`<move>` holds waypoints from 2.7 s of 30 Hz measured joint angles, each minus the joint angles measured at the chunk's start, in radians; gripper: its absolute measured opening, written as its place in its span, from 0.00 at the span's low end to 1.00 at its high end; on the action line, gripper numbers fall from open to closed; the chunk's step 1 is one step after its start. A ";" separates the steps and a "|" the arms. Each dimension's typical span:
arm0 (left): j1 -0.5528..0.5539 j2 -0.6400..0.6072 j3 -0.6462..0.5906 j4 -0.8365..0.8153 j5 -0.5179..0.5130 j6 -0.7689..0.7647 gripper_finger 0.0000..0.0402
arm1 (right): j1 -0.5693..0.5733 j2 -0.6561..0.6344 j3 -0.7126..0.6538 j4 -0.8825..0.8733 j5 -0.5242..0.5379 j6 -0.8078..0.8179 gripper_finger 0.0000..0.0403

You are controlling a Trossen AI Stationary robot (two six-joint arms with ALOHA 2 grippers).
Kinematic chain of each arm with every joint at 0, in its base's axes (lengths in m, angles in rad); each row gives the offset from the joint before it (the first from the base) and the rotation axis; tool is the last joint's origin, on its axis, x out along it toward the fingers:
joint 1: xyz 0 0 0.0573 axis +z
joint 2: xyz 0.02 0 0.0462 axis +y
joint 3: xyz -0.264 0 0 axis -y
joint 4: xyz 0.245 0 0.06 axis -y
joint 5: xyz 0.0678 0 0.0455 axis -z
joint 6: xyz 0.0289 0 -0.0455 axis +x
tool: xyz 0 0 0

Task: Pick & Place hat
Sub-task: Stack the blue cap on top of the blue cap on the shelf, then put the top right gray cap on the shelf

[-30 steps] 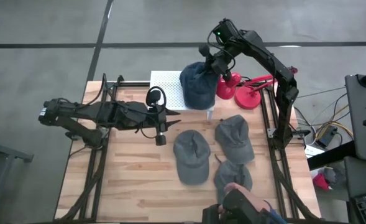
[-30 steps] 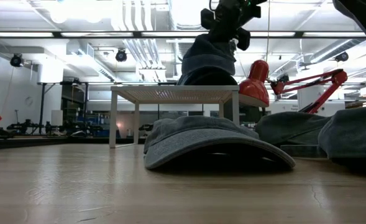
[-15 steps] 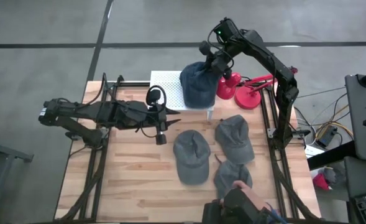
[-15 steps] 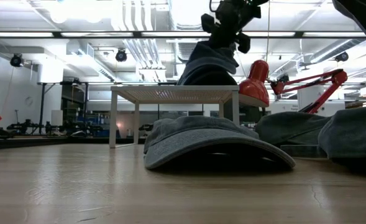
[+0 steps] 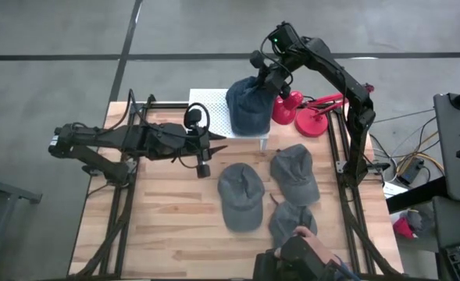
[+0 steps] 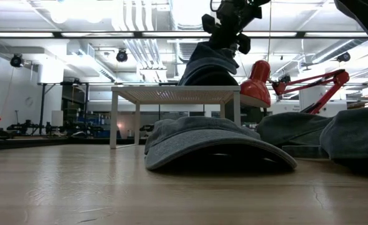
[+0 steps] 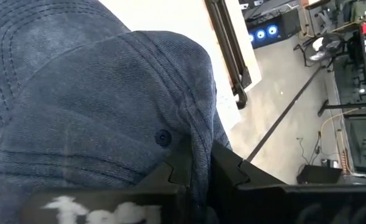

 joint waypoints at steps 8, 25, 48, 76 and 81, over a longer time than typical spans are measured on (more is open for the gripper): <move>0.003 0.000 0.000 0.000 0.000 0.003 0.28 | 0.000 0.000 -0.005 0.019 0.000 0.006 0.06; 0.003 0.000 0.000 -0.001 0.000 0.005 0.28 | 0.005 0.000 -0.008 0.070 0.014 0.165 0.22; 0.003 0.000 0.000 -0.011 0.000 0.006 0.28 | 0.011 -0.029 -0.008 0.066 0.012 0.416 0.36; 0.003 0.000 0.000 -0.012 0.060 0.006 0.28 | 0.037 -0.131 -0.089 0.085 0.011 0.725 0.18; 0.002 0.000 0.000 -0.022 0.127 -0.003 0.28 | 0.075 -0.218 -0.088 0.026 0.003 0.794 0.16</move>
